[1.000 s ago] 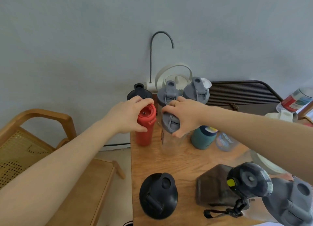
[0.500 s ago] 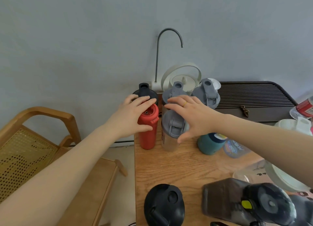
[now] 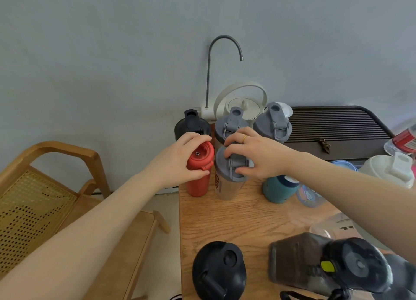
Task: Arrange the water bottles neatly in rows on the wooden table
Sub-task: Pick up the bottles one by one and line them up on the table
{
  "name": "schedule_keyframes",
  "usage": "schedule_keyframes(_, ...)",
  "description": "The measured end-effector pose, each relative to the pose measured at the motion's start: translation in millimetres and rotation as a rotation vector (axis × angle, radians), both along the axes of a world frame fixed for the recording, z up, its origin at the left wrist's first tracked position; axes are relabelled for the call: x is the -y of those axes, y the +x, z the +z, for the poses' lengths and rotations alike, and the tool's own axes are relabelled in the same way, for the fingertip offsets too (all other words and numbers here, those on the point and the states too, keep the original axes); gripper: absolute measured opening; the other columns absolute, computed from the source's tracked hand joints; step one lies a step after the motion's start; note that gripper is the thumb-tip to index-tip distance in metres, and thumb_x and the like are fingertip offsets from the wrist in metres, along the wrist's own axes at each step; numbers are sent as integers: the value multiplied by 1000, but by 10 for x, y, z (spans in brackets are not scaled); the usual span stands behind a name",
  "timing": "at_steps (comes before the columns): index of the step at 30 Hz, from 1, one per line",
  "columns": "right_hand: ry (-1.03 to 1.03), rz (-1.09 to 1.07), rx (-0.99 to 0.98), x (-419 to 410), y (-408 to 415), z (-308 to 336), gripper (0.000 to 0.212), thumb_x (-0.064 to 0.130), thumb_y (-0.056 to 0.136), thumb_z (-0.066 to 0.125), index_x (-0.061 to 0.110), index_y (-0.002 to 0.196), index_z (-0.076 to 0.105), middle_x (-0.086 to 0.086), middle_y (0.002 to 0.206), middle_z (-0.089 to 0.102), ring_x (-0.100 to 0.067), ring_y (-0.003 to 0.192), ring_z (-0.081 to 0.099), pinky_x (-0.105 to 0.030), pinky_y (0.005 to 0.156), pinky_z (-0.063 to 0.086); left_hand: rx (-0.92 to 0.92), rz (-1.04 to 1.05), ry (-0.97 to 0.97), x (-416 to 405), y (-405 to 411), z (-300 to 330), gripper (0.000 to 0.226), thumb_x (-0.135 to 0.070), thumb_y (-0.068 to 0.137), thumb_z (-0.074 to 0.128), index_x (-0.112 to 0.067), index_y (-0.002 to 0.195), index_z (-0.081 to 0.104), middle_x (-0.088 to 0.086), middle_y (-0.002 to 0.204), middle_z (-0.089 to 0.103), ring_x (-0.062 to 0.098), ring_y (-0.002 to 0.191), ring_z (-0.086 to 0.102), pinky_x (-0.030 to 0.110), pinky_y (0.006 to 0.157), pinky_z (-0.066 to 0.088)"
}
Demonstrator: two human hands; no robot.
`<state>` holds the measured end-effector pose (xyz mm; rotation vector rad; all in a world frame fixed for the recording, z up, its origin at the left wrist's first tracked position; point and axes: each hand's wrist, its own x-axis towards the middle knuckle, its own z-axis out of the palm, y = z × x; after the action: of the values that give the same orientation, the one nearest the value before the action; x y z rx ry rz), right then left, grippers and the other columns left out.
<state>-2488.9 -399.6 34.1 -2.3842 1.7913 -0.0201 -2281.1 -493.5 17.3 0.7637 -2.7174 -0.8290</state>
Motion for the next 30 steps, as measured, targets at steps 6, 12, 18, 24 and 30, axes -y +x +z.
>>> schedule_keyframes(6, -38, -67, 112, -30, -13, 29, 50, 29, 80, 65, 18, 126, 50, -5, 142, 39, -23, 130, 34, -32, 103, 33, 148, 45, -218, -27, -4, 63, 83, -41, 76, 66, -27, 143, 20, -1, 148, 23, 22, 130, 32, 34, 96, 40)
schedule_keyframes(12, -90, -239, 257, -86, -153, 169, 31, 27, 85, 62, 15, 114, 59, -6, 128, 50, -23, 119, 45, -39, 102, 38, 231, 53, -286, -31, -77, 177, 79, -47, 78, 62, -24, 143, 21, 1, 147, 27, 24, 128, 33, 36, 97, 38)
schedule_keyframes(18, -147, -308, 239, -315, -358, 228, 27, 20, 86, 61, 12, 111, 61, -6, 124, 54, -20, 112, 50, -29, 95, 39, 250, 85, -336, -107, -143, 158, 87, -54, 76, 60, -20, 144, 17, 5, 152, 19, 25, 140, 11, 43, 111, 20)
schedule_keyframes(24, -141, -472, 152, -666, -848, 290, 31, 18, 84, 61, 9, 114, 59, -12, 122, 56, -28, 114, 50, -36, 98, 39, -49, -142, -451, -415, -445, 345, 71, -53, 75, 44, -11, 133, 42, 11, 141, 42, 28, 135, 28, 35, 107, 20)
schedule_keyframes(30, 329, -719, -82, -985, -1291, 119, 67, 45, 86, 56, 13, 139, 32, -13, 142, 37, -32, 126, 40, -41, 103, 37, -28, -389, -374, -904, -1261, 272, 54, -27, 85, 58, -12, 133, 42, 8, 141, 42, 24, 129, 39, 35, 104, 36)
